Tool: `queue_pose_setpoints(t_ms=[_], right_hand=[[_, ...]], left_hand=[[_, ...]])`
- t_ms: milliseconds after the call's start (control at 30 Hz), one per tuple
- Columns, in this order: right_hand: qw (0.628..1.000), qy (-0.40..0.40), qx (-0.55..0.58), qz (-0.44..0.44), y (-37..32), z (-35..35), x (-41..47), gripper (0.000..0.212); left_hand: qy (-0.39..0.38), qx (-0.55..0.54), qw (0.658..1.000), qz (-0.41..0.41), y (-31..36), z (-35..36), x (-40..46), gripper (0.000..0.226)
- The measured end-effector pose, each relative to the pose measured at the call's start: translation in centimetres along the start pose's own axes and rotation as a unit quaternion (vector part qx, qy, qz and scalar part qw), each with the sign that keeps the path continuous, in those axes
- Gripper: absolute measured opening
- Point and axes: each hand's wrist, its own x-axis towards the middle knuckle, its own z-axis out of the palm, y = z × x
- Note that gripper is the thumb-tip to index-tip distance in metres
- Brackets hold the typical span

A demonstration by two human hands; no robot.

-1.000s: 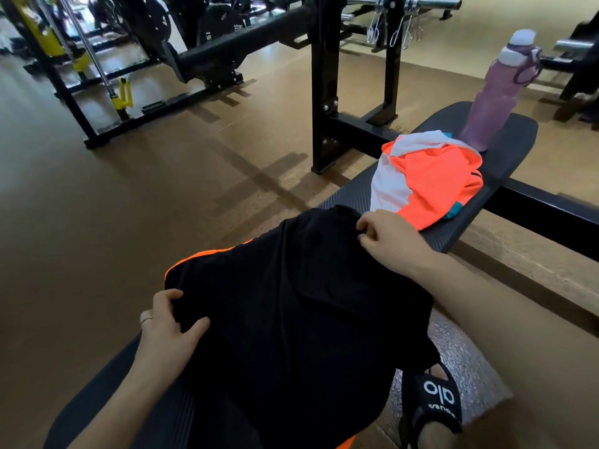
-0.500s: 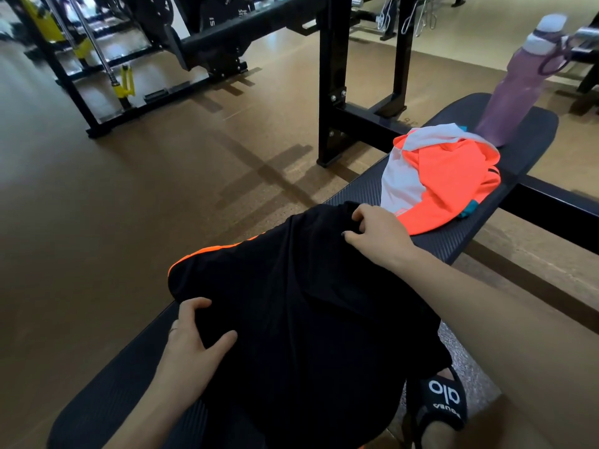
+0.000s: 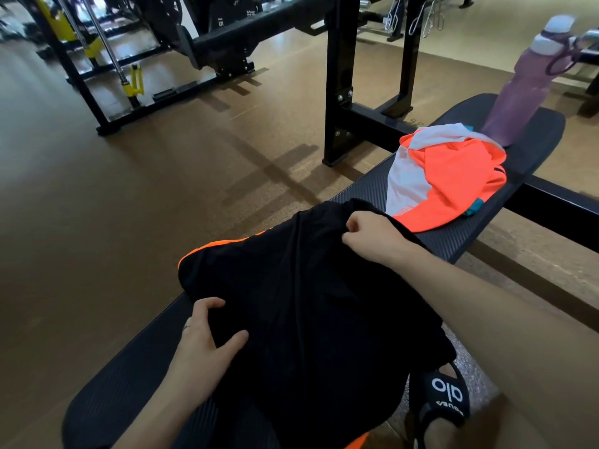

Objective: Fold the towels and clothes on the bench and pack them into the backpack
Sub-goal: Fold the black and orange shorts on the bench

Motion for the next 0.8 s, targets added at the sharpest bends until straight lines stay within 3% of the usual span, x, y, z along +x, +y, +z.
queue_pose_setpoints(t_ms=[133, 300, 500, 700, 800], right_hand=[[0.996, 0.013, 0.063, 0.061, 2.2, -1.8, 1.2, 0.005], [0.994, 0.084, 0.041, 0.053, 4.2, -1.7, 1.0, 0.014], [0.996, -0.07, 0.037, 0.053, 4.1, -2.6, -1.4, 0.035], [0.998, 0.022, 0.034, 0.056, 6.0, -3.9, -2.8, 0.023], [0.993, -0.067, 0.031, 0.088, 6.6, -4.2, -3.9, 0.036]], left_hand=[[-0.003, -0.001, 1.0, 0.006, -0.1, 0.1, -0.1, 0.046], [0.003, -0.009, 1.0, -0.001, 0.3, 0.4, -0.3, 0.033], [-0.013, -0.049, 0.998, -0.031, 1.3, 0.8, -2.1, 0.041], [-0.022, -0.102, 0.994, -0.039, 1.7, 1.4, -3.6, 0.03], [-0.018, -0.122, 0.992, -0.039, 2.3, 1.7, -4.5, 0.024]])
